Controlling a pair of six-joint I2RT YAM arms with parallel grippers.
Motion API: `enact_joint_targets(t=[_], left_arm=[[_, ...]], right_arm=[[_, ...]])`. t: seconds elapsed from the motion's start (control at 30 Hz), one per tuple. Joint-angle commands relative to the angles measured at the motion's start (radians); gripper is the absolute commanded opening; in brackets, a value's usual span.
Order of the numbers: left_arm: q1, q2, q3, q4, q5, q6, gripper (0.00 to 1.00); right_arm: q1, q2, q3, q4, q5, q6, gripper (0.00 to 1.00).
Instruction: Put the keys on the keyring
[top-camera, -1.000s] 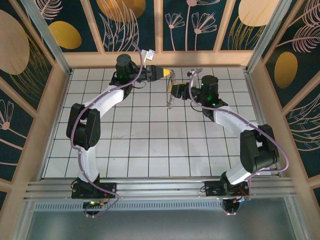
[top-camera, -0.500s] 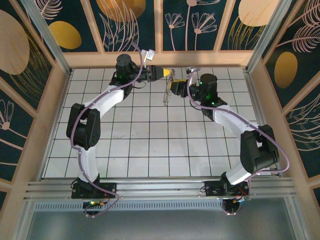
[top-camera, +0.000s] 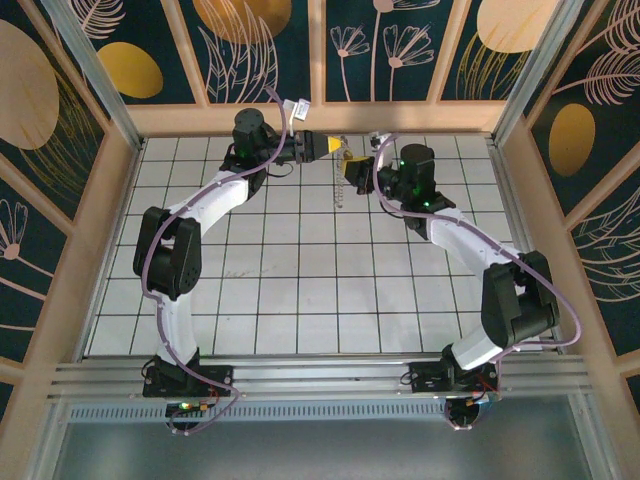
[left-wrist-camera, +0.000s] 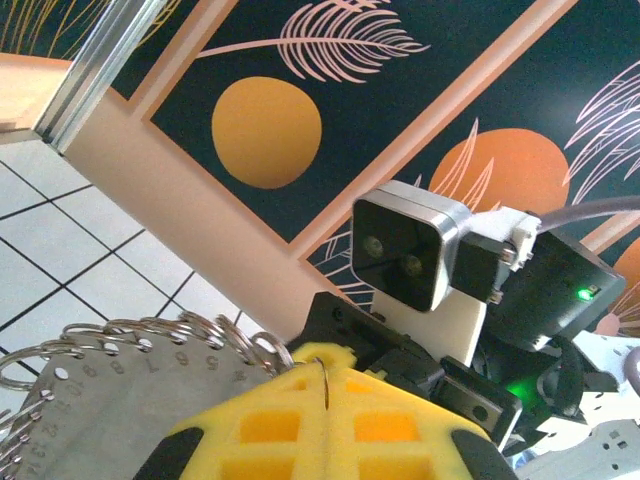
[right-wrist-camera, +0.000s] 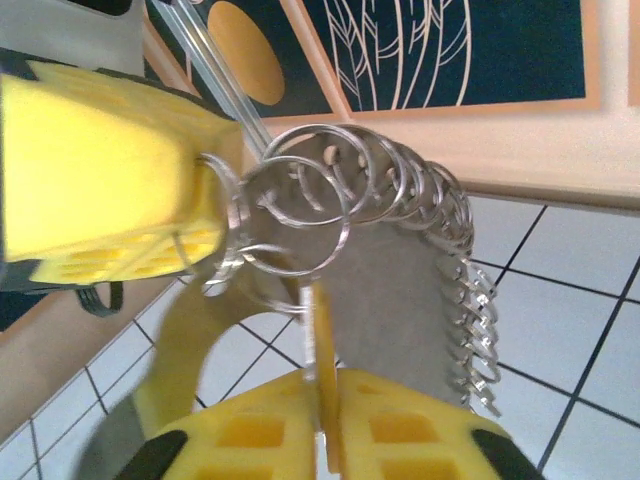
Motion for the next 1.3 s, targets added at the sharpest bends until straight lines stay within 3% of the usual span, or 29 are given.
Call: enact_joint_targets(t=[0.0, 0.63, 1.1, 1.2, 1.27], left_arm=[[-0.004, -0.038, 0.014, 0.036, -0.016, 0.0, 0.0], [-0.006, -0.055, -0.028, 0.085, -0.078, -0.023, 0.0], [-0.009, -0.061, -0.055, 0.131, -0.083, -0.045, 0.0], [-0.008, -0.061, -0.056, 0.131, -0.084, -0.044, 0.0], [-0.009, -0.059, -0.056, 0.131, -0.084, -0.042, 0.0]], right_arm=[[0.007, -0.044, 0.03, -0.027, -0.011, -0.026, 0.03], [0.083, -0.045, 0.043, -0.096, -0.016, -0.082, 0.0], [0.095, 0.047, 0.125, -0.208, -0.106, -0.133, 0.0], [0.071, 0.013, 0.098, -0.206, -0.126, -0.121, 0.25], [0.041, -0.019, 0.068, -0.189, -0.155, -0.096, 0.33]])
